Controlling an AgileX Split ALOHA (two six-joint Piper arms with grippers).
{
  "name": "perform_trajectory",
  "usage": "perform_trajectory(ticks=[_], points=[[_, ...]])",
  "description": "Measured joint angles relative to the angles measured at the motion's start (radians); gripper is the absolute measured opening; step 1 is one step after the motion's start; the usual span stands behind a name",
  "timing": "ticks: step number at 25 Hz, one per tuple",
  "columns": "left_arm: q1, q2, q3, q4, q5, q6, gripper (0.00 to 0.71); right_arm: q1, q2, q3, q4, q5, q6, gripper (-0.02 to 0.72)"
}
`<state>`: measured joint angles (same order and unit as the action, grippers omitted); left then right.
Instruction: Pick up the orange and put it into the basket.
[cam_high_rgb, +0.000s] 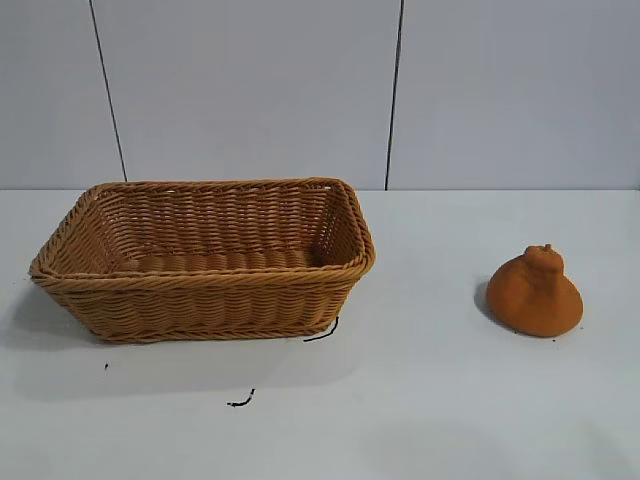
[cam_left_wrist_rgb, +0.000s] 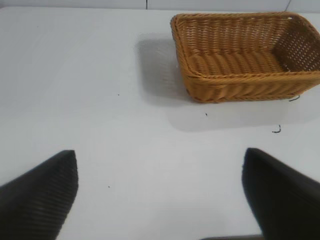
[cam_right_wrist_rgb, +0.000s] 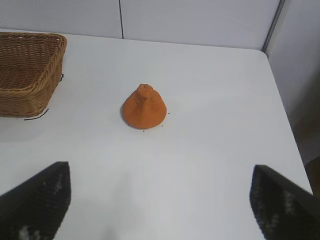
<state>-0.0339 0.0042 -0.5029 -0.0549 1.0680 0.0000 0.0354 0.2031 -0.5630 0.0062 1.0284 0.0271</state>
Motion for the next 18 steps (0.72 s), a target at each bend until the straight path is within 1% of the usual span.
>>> perform_trajectory(ticks=[8,11,14,18], points=[[0.000,0.000,0.000,0.000,0.001,0.000,0.639,0.000,0.567,-0.228,0.009,-0.010,0.017,0.696],[0.000,0.000,0.000,0.000,0.001,0.000,0.639,0.000,0.766,-0.322,0.029,-0.032,0.022,0.696],[0.000,0.000,0.000,0.000,0.001,0.000,0.639,0.000,0.958,-0.416,0.062,-0.052,0.023,0.696],[0.000,0.000,0.000,0.000,0.001,0.000,0.639,0.000,1.221,-0.569,0.106,-0.065,0.002,0.696]])
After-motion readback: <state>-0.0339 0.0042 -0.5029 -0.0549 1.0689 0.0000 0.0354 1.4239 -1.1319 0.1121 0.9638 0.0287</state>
